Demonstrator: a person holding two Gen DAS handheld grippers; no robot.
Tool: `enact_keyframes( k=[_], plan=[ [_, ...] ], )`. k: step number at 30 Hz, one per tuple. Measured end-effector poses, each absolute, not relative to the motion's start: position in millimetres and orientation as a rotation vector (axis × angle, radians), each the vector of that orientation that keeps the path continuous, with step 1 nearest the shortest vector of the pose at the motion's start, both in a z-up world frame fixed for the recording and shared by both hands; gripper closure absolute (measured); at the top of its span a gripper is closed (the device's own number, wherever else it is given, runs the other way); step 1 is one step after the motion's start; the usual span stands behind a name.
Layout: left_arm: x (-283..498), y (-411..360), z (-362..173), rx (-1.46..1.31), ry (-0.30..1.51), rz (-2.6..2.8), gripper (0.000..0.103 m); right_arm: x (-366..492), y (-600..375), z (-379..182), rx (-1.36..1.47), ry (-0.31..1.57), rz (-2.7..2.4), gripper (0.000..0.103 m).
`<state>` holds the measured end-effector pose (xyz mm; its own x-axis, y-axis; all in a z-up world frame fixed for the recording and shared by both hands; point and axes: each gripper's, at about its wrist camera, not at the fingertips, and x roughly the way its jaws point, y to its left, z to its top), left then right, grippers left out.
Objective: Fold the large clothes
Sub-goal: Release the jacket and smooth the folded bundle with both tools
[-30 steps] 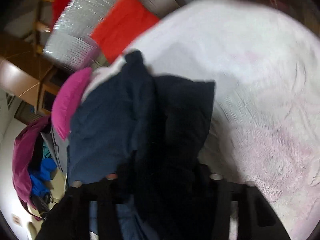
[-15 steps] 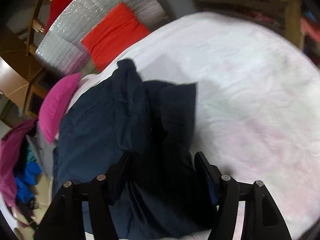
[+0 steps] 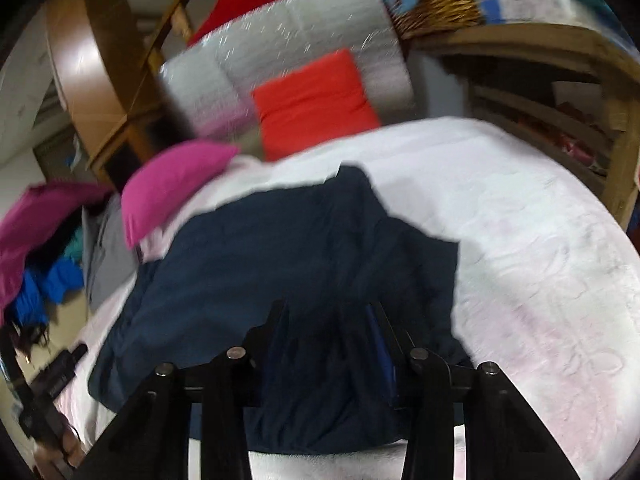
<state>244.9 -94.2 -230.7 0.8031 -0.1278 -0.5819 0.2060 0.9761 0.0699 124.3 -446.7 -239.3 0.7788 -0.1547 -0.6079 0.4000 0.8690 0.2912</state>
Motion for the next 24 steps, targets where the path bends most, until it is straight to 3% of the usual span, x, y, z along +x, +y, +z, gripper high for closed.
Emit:
enact_keyframes(
  k=[5,16,24],
  plan=[
    [238.9,-100.6,-231.6,0.141,0.619,-0.199,0.031,140.0,-452.4,-278.0,0.473,0.830,-0.358,0.061],
    [234.3,-124.1,-236.2,0.172,0.633,-0.242,0.031,134.0,-436.5,-238.2,0.445,0.649,-0.218,0.061],
    [239.8,-157.2,-263.1,0.226,0.760,-0.274,0.029,171.3,-423.7,-278.2,0.430,0.839,-0.244,0.059]
  ],
)
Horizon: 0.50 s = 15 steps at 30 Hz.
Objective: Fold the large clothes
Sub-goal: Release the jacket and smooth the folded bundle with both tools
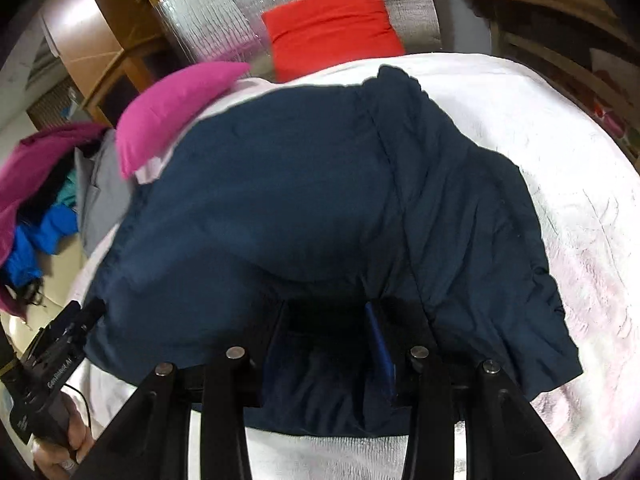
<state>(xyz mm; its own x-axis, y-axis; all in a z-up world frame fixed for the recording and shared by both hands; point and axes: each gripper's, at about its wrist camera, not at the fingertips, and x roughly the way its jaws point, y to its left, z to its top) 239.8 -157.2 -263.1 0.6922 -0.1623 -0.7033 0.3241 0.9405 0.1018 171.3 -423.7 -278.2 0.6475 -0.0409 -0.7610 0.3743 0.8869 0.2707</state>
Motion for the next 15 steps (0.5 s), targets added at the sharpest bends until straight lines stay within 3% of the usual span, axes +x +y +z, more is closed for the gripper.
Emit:
enact_keyframes(
  k=[9,15],
  plan=[
    [239.8,-163.7,-264.7,0.222,0.770,-0.260,0.029,164.3,-416.2,-257.7,0.438,0.737,-0.165,0.059],
    [240.0,-165.1,-266.5,0.232,0.769,-0.260,0.029,175.9,-398.6,-277.6,0.387,0.845,-0.188,0.058]
  ],
)
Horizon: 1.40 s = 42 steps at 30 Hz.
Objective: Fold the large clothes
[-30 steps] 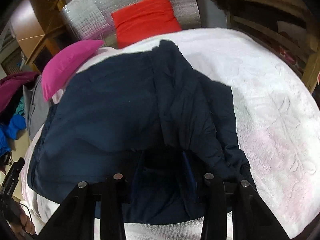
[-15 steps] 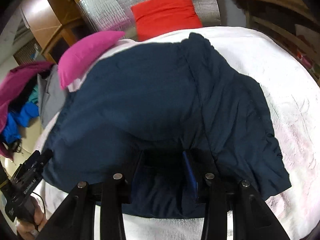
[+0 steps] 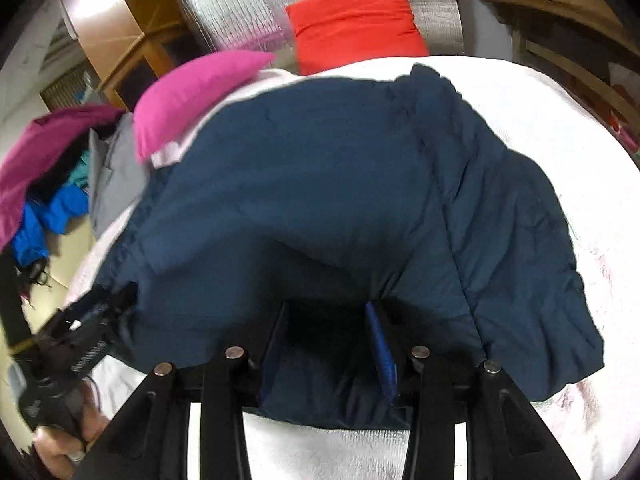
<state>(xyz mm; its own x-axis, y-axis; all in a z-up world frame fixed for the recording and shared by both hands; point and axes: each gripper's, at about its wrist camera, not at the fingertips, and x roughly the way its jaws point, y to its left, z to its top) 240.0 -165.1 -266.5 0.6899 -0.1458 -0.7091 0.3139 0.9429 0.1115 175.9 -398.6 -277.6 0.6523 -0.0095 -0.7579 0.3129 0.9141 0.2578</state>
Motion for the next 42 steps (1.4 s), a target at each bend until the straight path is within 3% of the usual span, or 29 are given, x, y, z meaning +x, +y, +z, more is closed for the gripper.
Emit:
enact_keyframes(
  k=[5,10,16,32,42],
  plan=[
    [238.2,-164.0,-264.2,0.233,0.762,-0.261,0.028,177.6,-395.2,-276.2,0.398,0.840,-0.186,0.052],
    [222.8,-156.6,-249.7,0.225,0.738,-0.265,0.024,157.2,-388.3,-260.8,0.382,0.772,-0.232,0.035],
    [178.0,-139.8,-207.9,0.221,0.645,-0.234,0.014,108.7,-366.7,-231.2,0.265,0.687,-0.355,0.030],
    [64.2,-91.3,-61.5,0.131,0.443,-0.217,0.011,-16.8,-304.9,-86.5,0.145,0.434,-0.429,0.017],
    [-12.0,-64.3,-7.7,0.145,0.300,-0.171,0.003,-73.0,-266.8,-43.9,0.167,0.395,-0.401,0.011]
  ],
)
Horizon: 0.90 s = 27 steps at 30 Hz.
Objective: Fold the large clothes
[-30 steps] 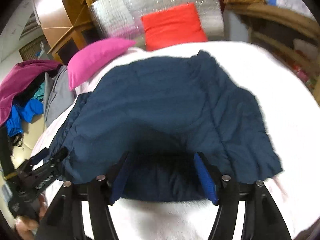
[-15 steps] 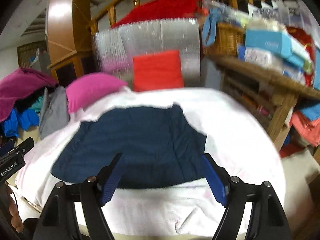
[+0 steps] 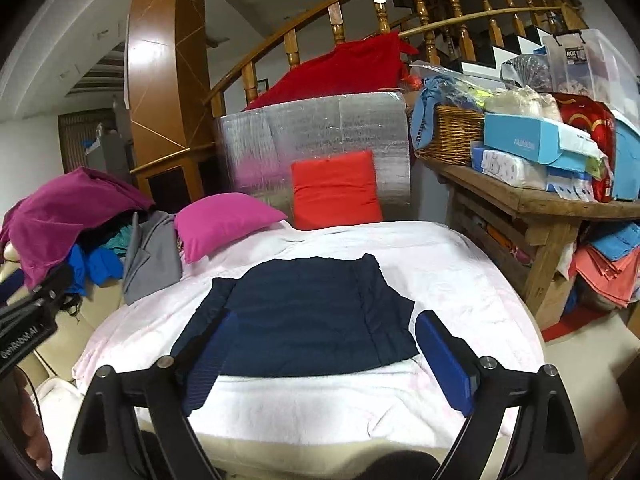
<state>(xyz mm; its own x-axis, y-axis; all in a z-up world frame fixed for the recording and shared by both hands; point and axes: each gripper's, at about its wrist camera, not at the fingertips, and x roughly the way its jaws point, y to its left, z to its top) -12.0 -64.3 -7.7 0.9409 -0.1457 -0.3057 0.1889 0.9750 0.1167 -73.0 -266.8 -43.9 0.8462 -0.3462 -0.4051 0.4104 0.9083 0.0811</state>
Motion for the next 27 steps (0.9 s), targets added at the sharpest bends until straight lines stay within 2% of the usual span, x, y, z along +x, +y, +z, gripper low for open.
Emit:
enact_keyframes(
  k=[11,27],
  plan=[
    [-48.5,-45.1,14.8,0.135,0.267,-0.145,0.002,-100.9,-240.4,-32.8,0.175,0.411,-0.380,0.011],
    [-44.1,-33.3,9.9,0.100,0.289,-0.149,0.002,-96.2,-227.8,-29.1,0.186,0.391,-0.371,0.010]
  ],
)
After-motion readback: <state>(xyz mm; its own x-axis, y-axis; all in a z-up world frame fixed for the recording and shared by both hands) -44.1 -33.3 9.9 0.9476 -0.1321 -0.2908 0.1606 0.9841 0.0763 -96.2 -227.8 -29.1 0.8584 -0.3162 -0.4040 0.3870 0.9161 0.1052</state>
